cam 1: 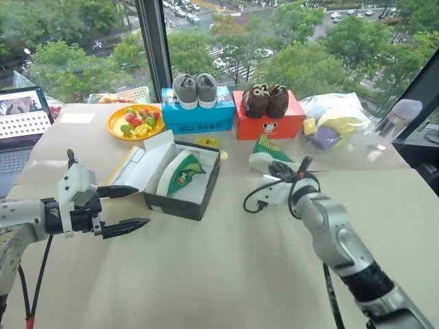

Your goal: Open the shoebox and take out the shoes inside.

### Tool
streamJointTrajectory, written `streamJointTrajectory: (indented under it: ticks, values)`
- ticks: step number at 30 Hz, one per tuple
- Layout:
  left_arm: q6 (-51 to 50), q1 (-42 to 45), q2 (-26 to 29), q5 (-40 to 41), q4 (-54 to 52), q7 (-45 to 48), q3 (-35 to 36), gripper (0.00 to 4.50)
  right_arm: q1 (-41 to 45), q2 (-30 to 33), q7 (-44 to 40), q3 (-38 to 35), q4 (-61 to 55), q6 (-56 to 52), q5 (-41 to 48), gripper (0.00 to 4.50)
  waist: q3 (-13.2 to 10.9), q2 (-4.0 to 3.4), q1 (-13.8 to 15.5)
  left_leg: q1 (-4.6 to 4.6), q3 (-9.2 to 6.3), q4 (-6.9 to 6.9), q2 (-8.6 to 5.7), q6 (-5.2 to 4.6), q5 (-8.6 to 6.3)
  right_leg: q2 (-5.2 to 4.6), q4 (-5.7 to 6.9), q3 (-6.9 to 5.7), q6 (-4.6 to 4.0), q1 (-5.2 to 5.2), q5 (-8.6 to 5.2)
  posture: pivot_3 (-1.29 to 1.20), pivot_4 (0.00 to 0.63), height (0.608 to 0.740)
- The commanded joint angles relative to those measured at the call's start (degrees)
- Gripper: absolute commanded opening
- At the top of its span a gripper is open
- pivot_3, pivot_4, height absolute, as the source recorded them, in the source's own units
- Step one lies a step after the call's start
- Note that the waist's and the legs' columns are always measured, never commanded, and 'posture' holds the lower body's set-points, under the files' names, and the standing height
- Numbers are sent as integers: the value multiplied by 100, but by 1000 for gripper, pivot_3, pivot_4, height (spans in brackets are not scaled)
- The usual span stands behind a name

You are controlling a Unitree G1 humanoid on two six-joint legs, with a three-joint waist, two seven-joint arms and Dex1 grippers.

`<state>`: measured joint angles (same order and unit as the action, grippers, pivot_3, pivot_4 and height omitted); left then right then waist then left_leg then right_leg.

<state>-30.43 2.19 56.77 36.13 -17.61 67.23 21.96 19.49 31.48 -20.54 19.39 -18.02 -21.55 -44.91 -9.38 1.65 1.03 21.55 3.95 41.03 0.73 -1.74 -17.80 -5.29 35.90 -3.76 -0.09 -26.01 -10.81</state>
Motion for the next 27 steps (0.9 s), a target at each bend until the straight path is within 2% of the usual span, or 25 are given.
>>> streamJointTrajectory:
  ticks: [1,8,10,14,16,19,20,23,27]
  values:
    - [49,74,106,41,-12,74,86,4500,-652,161,-786,-104,-687,-291,50,1,0,0,-8,-1,0,0,0,0,0,1,0,0,0,0,0,0,150,731]
    - [74,222,151,59,86,258,-45,4500,-1436,47,-1771,359,-931,-302,340,1,4,6,-76,-8,2,-1,1,-7,-4,7,1,7,4,2,-3,0,150,731]
    - [108,101,213,89,-20,453,10,4500,-1458,-136,-1809,279,-878,-478,407,874,12,18,-109,-23,2,-7,5,-7,-4,13,1,9,1,11,-6,0,150,731]
    - [157,-87,284,106,-180,632,149,4500,-1514,-403,-1916,89,-850,-742,614,2086,15,25,-173,-30,2,-10,9,-5,-4,15,4,13,-4,14,-9,0,150,731]
    - [150,-137,307,162,-250,704,278,4500,-1530,-503,-2040,-8,-871,-901,802,2879,22,35,-173,-40,1,-10,10,-8,-5,16,5,11,-5,25,-11,0,150,731]
    - [144,-163,339,185,-273,736,478,4500,-1511,-423,-2379,-243,-1067,-1106,1133,3747,30,48,-173,-47,-2,-11,11,-18,-12,16,3,9,-6,34,-13,0,150,731]
    - [136,-173,338,192,-271,735,524,4500,-1500,-343,-2468,-299,-1136,-1114,1201,4285,30,48,-171,-48,-4,-11,11,-18,-11,16,2,8,-6,35,-13,0,150,731]
    - [127,-219,310,166,-274,659,616,4500,-1479,107,-3290,-746,-1647,-1374,1939,4467,30,48,-168,-48,-5,-11,10,-16,-10,14,0,5,-6,38,-13,0,150,731]
    - [129,-265,275,161,-259,584,687,4500,-746,742,-4349,-1381,-2074,-1771,3171,4467,24,44,-163,-47,-10,-11,10,-42,-25,13,-5,0,-6,43,-12,0,150,731]
